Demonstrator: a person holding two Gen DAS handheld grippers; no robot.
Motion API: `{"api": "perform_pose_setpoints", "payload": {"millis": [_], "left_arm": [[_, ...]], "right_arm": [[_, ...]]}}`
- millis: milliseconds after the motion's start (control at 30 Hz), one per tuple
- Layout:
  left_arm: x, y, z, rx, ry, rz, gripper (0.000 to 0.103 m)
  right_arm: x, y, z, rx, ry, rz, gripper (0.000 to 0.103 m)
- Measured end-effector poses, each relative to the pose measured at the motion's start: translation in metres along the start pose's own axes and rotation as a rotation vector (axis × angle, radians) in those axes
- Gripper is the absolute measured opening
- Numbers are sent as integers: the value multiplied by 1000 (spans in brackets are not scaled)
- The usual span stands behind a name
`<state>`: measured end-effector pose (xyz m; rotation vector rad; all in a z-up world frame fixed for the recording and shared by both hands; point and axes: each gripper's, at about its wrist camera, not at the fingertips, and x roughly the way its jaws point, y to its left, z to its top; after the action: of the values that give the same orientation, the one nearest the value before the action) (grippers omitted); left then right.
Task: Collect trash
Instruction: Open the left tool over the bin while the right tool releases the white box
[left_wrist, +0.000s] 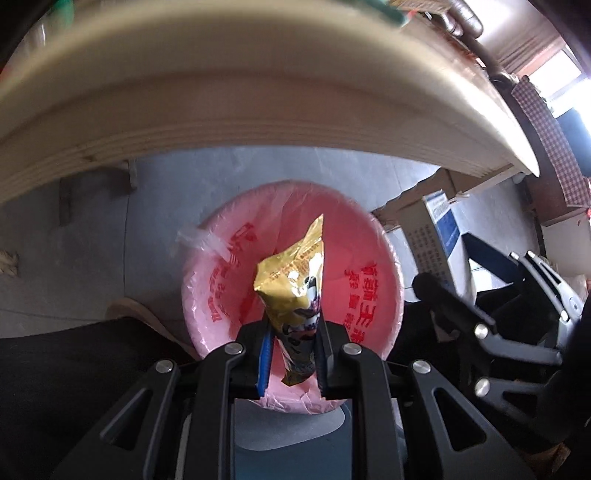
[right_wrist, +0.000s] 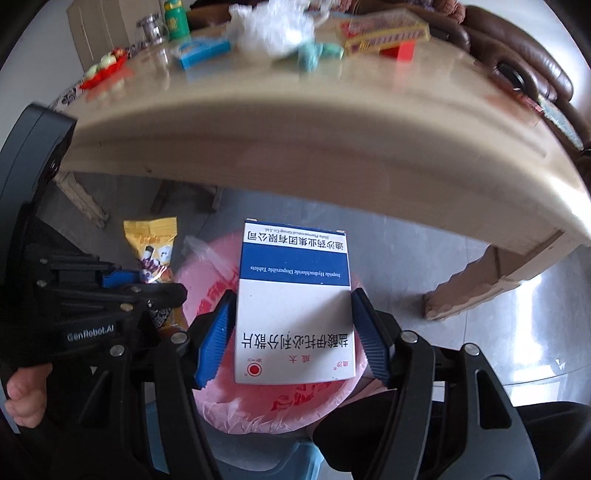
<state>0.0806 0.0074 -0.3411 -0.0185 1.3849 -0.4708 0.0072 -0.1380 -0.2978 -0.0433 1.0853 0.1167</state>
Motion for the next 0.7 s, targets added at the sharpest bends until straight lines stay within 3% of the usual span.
{"api": "perform_pose_setpoints", "payload": {"millis": [467,567,600,633,700], "left_arm": [[56,21,13,-67,133,-11,20],[57,17,11,-52,136,29,35],[57,15,11,-41,128,46,45],[56,13,12,-31,121,50,56],[52,12,11,-26,102,56,67]], "right_arm": [[59,-5,-13,-1,170,64,62],[66,-6,-13,11,185,75,63],[67,-7,-13,14,190,76,63],[68,-8,-13,18,197,80,66],[70,-9,-13,26,200,77,76]]}}
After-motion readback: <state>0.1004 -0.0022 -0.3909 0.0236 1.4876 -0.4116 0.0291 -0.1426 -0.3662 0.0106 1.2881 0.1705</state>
